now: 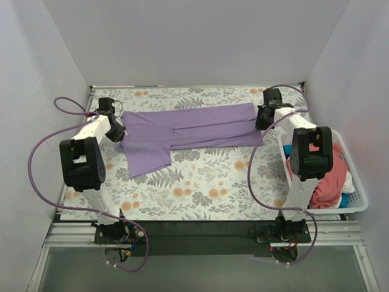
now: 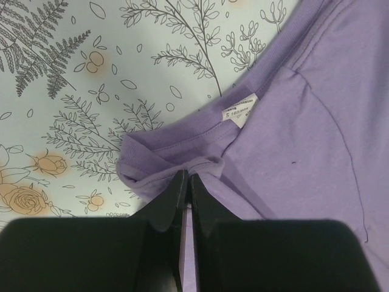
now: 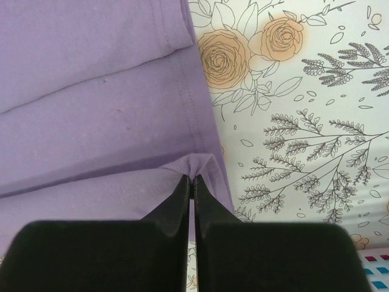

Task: Fold and stack the t-shirts
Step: Fold the tshirt

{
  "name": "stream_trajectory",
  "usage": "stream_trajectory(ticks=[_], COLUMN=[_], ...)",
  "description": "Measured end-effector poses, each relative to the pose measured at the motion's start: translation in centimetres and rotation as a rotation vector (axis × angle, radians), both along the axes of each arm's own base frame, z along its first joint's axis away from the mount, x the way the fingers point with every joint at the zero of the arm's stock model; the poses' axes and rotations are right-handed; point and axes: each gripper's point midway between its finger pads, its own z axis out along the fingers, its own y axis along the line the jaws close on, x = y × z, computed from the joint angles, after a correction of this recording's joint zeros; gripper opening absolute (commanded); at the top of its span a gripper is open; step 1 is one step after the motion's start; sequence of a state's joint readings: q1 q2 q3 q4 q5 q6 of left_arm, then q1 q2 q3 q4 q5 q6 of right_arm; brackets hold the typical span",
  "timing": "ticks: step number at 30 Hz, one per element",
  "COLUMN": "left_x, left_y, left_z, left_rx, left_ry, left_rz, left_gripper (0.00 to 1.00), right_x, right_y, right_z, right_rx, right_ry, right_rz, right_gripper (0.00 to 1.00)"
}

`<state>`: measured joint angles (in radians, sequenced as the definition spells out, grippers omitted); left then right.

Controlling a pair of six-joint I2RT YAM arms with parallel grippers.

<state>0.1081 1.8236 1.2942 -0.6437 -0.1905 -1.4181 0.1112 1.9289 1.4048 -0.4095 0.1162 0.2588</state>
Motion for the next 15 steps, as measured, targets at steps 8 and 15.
stream_trajectory(ticks=[8,15], left_x=[1.2,2.5], left_y=[0.1,-0.2], left_z=[1.1,1.1], left_rx=[0.002,-0.008], left_ry=[-0.040,-0.064], left_rz=[-0.008,-0.033], left_gripper=[0.00,0.00], right_x=[0.4,1.0], right_y=[0.0,-0.2], right_z=[0.3,0.4], right_rx=[-0.003,-0.013], right_ry=[-0.011,-0.024], right_rz=[-0.002,-0.010], right_gripper=[0.01,0.01])
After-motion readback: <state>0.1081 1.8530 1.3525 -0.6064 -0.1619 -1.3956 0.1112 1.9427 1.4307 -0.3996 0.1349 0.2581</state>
